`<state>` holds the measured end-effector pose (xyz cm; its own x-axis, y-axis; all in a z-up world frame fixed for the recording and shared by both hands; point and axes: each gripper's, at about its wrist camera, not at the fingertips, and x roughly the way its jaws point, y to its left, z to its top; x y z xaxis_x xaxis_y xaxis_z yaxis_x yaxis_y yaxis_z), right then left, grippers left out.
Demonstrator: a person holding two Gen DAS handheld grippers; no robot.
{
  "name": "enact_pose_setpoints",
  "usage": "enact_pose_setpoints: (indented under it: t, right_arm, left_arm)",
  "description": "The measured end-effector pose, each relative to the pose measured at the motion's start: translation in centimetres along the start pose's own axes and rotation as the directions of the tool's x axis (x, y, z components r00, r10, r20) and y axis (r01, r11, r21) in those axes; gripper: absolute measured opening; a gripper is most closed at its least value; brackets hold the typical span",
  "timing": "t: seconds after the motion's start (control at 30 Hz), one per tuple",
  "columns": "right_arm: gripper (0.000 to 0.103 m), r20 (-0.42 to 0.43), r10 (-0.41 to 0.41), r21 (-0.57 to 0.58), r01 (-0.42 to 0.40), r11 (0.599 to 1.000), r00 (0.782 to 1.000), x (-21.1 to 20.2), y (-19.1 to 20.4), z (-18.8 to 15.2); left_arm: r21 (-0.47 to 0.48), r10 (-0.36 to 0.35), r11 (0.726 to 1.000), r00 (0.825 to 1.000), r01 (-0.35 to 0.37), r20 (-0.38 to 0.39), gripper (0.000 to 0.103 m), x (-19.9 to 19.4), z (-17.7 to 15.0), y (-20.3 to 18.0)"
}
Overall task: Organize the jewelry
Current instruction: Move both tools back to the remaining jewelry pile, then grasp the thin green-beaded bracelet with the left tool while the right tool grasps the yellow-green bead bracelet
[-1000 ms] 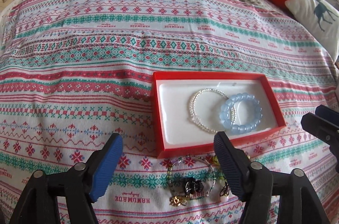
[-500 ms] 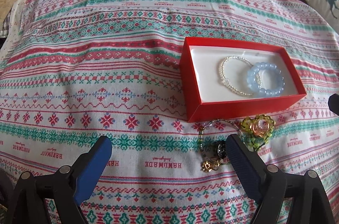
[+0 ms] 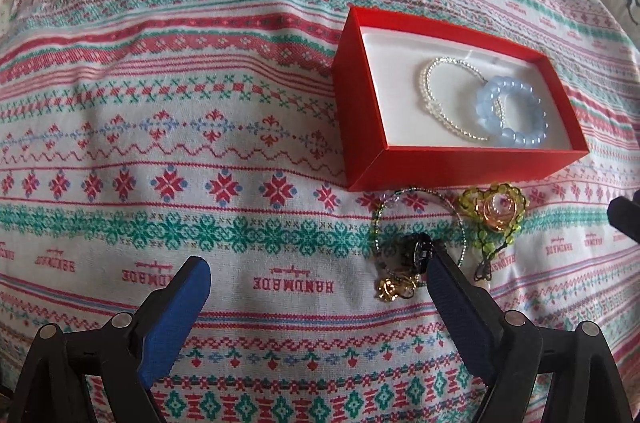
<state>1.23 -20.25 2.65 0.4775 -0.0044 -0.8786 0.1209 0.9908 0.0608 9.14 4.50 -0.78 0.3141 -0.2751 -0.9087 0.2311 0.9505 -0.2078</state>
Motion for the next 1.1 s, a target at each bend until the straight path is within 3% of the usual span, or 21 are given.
enact_pose_setpoints:
  t: [0.17,0.3,0.47,0.57,0.7,1.1]
  right_arm:
    - [0.075,-0.054,0.034,0.033,-0.033,0.999,0.998,1.6,-0.5,-0.1]
    - [0.075,-0.077,0.054,0.048,-0.051,0.998,0.996,2.3,-0.6,-0.1]
    - [0.075,-0.086,0.061,0.047,-0.057,0.997,0.994,2.7,-0.5,-0.1]
    - [0.075,-0.091,0.065,0.046,-0.061,0.997,0.994,2.9,-0.4,-0.2]
    - [0.075,-0.095,0.076,0.051,-0.071,0.996,0.993,3.1,-0.4,-0.2]
    - [0.075,-0.105,0.078,0.050,-0.074,0.996,0.991,3.8,-0.6,-0.3]
  left_arm:
    - [-0.085,-0.127,0.989,0.990,0.121,-0.062,0.089,1.2,0.0,0.4]
    - [-0.101,-0.170,0.982,0.983,0.162,-0.071,0.076,1.6,0.1,0.1]
    - [-0.125,-0.200,0.974,0.978,0.191,-0.061,0.038,2.3,0.6,0.0]
    - [-0.129,-0.226,0.967,0.973,0.219,-0.049,0.022,2.7,1.0,0.1]
    - [-0.122,-0.254,0.961,0.966,0.248,-0.042,0.011,3.3,1.6,-0.4]
    - [-0.067,-0.174,0.983,0.983,0.170,-0.064,0.005,5.6,2.1,-2.0]
